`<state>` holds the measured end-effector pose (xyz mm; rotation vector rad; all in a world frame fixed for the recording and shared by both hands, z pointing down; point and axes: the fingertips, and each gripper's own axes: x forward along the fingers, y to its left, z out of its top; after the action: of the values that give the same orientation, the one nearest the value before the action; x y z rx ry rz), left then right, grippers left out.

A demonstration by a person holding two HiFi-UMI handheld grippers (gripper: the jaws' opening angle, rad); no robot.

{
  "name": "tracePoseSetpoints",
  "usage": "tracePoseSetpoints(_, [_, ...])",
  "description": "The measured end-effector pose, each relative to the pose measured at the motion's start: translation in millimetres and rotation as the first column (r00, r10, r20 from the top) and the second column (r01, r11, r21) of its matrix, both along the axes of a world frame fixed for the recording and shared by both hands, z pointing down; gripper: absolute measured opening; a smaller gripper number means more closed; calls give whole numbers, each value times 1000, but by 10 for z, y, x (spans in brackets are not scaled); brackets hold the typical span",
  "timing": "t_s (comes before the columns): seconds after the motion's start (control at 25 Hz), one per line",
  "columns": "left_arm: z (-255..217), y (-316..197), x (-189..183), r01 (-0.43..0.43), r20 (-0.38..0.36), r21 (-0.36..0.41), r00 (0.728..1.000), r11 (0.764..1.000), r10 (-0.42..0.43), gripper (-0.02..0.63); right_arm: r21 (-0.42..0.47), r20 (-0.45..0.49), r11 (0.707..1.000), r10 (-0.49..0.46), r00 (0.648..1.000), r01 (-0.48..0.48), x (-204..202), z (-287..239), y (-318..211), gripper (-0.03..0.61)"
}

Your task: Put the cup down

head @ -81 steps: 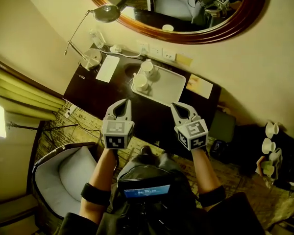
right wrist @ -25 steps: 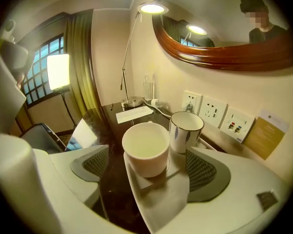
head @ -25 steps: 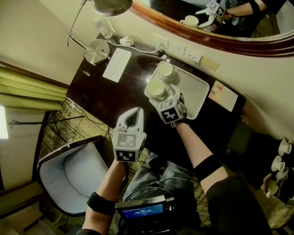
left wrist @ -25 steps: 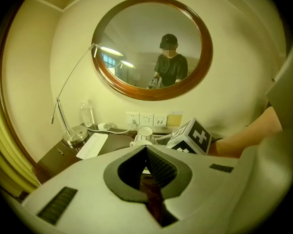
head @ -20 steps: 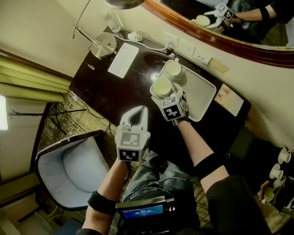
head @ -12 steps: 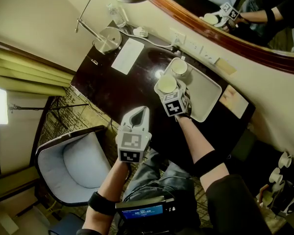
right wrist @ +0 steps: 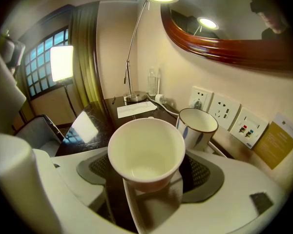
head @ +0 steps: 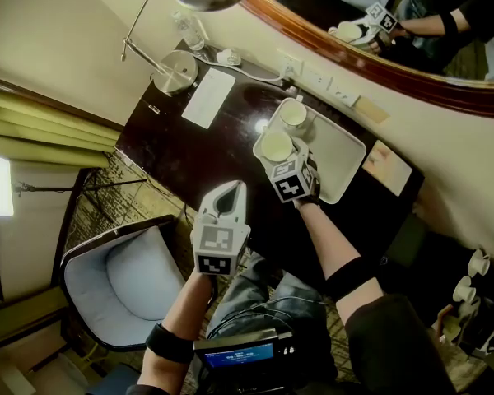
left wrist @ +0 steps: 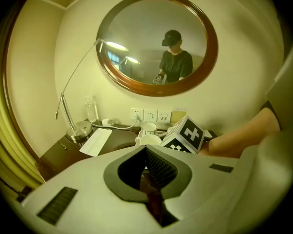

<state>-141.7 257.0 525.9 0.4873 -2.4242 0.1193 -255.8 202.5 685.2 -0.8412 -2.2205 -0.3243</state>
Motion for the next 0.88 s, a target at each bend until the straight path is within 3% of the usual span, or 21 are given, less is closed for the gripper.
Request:
tracePoseSetpoints(0.24, [-152, -211, 71, -41, 9, 15, 999, 999, 40, 0, -37, 5, 998, 56, 998, -55, 266, -190, -367, 419])
tracePoseSetpoints(0.48, [-126, -759, 256, -157, -10, 43, 987, 987, 158, 0, -16, 4, 983, 183, 983, -183, 626, -343, -1202, 420])
tracePoseSetpoints(0.72, [-111, -1467, 336, -286, -26, 80, 957, 955, 289, 0, 2, -19, 924, 383, 924, -383, 990, -324, -2261, 420])
tracePoseSetpoints(0.88, [-139, -1850, 418, -351, -33, 79, 935, 933, 354, 0, -2, -29, 885, 466, 884, -466, 1154, -229, -2763, 420])
